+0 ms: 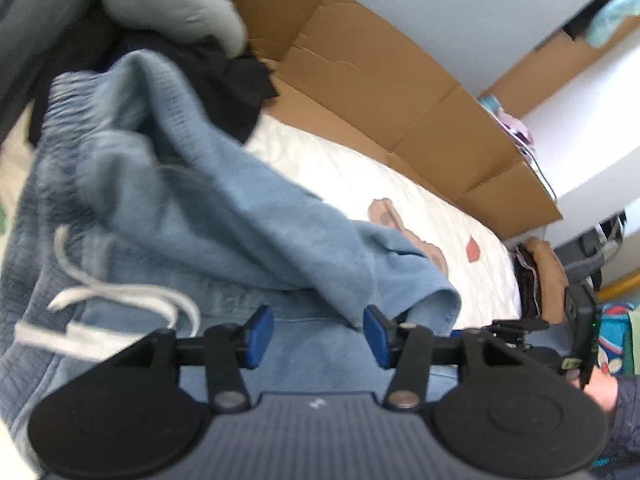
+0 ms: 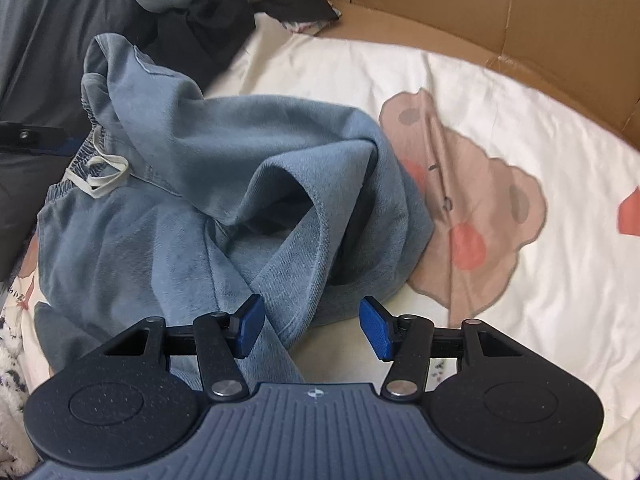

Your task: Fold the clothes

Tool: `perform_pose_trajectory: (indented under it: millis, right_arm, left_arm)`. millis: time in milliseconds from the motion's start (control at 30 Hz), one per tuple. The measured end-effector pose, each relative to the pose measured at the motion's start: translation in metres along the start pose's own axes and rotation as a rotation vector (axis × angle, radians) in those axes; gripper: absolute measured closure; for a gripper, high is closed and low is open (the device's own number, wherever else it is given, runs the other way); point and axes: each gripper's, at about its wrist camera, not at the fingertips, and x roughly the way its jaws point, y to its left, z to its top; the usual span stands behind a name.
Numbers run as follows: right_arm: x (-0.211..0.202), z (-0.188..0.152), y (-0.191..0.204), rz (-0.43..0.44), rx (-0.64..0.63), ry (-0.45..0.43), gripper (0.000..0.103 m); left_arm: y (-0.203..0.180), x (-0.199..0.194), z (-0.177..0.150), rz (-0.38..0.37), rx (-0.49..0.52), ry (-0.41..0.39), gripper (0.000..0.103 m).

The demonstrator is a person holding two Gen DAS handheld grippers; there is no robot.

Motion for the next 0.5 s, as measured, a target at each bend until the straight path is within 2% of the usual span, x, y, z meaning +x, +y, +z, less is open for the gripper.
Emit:
perform_pose_trajectory:
  millis: [33,133,167,200,333,500]
  right_arm:
    - [0.006,0.001,0.0,-0.006,0.002,0.006,0.052]
    - [0.018,0.002,-0.002,-0.04,0.016,0.018,0.078]
    - [0.021,0.003,-0.003,-0.039,0.018,0.019,0.091]
    - [0.023,0.003,-0.003,-0.038,0.013,0.02,0.098]
    - [0.014,0.005,0.003,-0.053,-0.048,0.016,0.101]
    - [-0.006,0.013,0.0,-0.065,-0.06,-0.002,0.101]
  left_arm:
    - [0.006,-0.005,-0.006,0.019,-0.02,-0.009,0.05]
    - [0.023,-0.022,-0.028,0.1,-0.069,-0.028,0.05]
    - [0.03,-0.029,-0.037,0.127,-0.087,-0.03,0.05]
    - [0.037,-0.035,-0.047,0.149,-0.111,-0.034,0.05]
    - [0.06,-0.058,-0.083,0.218,-0.198,-0.05,0.049]
    - [0.081,-0.078,-0.11,0.285,-0.282,-0.052,0.049]
